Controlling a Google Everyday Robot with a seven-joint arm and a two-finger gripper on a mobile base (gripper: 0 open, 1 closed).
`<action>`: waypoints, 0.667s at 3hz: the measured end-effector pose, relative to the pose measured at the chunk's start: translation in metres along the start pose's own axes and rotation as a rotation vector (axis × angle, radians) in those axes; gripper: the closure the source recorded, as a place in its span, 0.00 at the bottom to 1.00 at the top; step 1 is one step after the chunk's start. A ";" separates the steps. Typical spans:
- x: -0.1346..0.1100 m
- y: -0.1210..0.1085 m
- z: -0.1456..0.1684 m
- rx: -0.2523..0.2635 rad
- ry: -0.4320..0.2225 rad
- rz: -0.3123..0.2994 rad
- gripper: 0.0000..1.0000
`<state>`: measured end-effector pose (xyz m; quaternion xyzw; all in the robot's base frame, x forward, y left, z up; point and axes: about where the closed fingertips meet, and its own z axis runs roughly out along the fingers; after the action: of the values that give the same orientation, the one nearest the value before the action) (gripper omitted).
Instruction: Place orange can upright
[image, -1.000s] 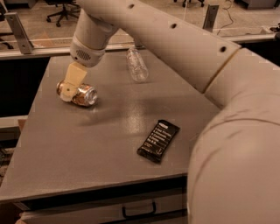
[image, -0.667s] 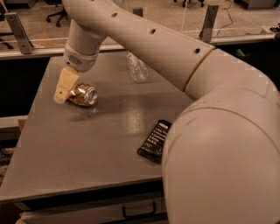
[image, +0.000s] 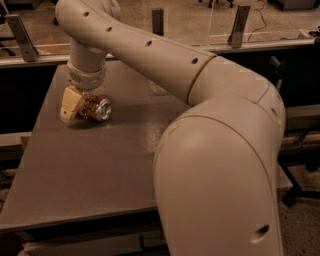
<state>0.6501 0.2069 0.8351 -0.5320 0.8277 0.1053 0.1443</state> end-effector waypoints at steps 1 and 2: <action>0.002 -0.002 0.009 0.003 0.032 0.055 0.41; 0.001 -0.002 0.006 0.005 0.033 0.059 0.65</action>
Offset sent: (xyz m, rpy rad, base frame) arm 0.0090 -0.0017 0.0074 -0.0261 0.0086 -0.1112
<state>0.6522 0.2073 0.8294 -0.5087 0.8455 0.0985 0.1288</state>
